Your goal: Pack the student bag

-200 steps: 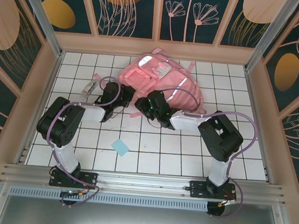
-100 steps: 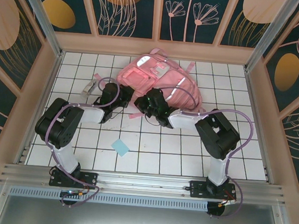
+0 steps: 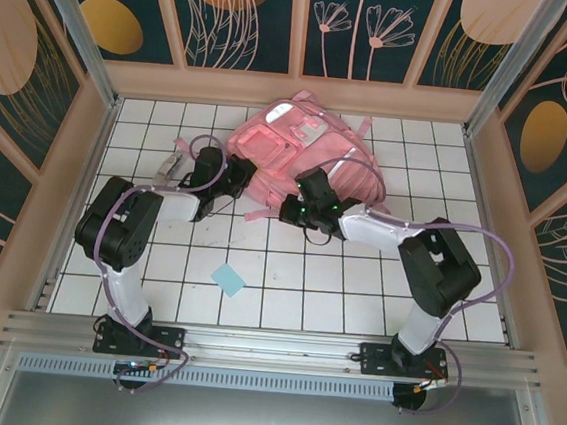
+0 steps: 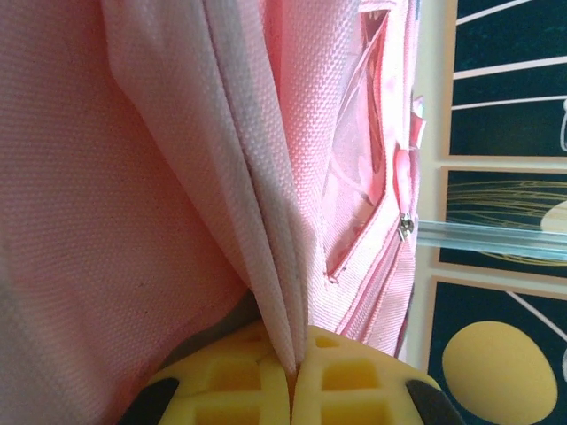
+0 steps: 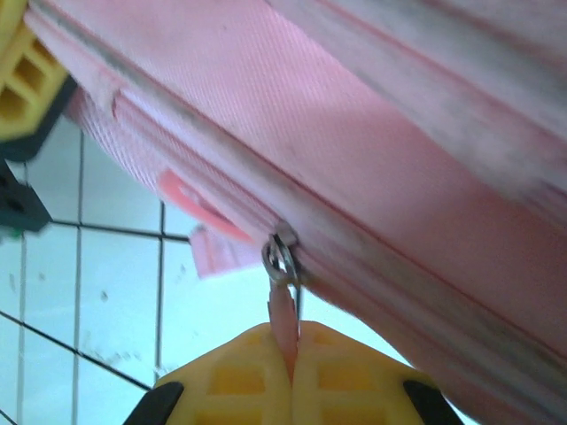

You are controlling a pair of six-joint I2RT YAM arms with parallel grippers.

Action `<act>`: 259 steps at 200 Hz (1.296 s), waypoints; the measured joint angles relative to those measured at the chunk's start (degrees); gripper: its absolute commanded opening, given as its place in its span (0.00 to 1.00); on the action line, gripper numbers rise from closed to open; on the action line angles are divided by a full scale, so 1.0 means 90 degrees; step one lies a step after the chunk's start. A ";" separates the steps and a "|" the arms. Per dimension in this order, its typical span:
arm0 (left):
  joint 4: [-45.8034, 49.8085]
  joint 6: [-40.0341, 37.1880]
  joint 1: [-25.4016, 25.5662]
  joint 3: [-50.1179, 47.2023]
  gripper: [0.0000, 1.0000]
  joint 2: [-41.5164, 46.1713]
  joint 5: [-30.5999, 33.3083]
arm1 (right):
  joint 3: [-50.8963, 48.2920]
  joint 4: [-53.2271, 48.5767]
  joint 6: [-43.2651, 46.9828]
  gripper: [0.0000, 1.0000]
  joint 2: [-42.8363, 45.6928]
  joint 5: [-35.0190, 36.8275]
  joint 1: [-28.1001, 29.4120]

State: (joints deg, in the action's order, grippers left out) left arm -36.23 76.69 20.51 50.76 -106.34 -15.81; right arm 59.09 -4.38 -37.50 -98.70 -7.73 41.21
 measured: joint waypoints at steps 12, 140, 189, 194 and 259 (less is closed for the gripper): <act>0.0104 -0.0085 -0.0029 0.0080 0.00 -0.0041 -0.0078 | -0.0051 -0.0284 0.0260 0.00 0.0219 0.0022 -0.0036; 0.0857 -0.0986 -0.0423 0.1253 0.00 -0.0525 -0.0347 | 0.0291 -0.4116 0.2193 0.00 0.0729 0.1460 -0.1326; 0.0260 -0.0493 -0.0236 0.0770 0.00 -0.0440 -0.0221 | 0.0551 -0.2790 0.1005 0.17 0.0872 0.0767 -0.0804; 0.0233 -0.0454 -0.0182 0.0733 0.00 -0.0401 -0.0168 | 0.0559 -0.2642 0.0879 0.18 0.0877 0.0721 -0.0726; -0.0318 0.0160 0.0478 0.0274 0.00 0.0005 0.0464 | 0.0325 -0.0933 -0.0636 0.44 0.0877 0.0367 -0.0328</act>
State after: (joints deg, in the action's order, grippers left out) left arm -39.09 78.13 24.82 53.23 -106.30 -11.64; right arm 62.02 -12.78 -43.22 -90.80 -4.43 38.26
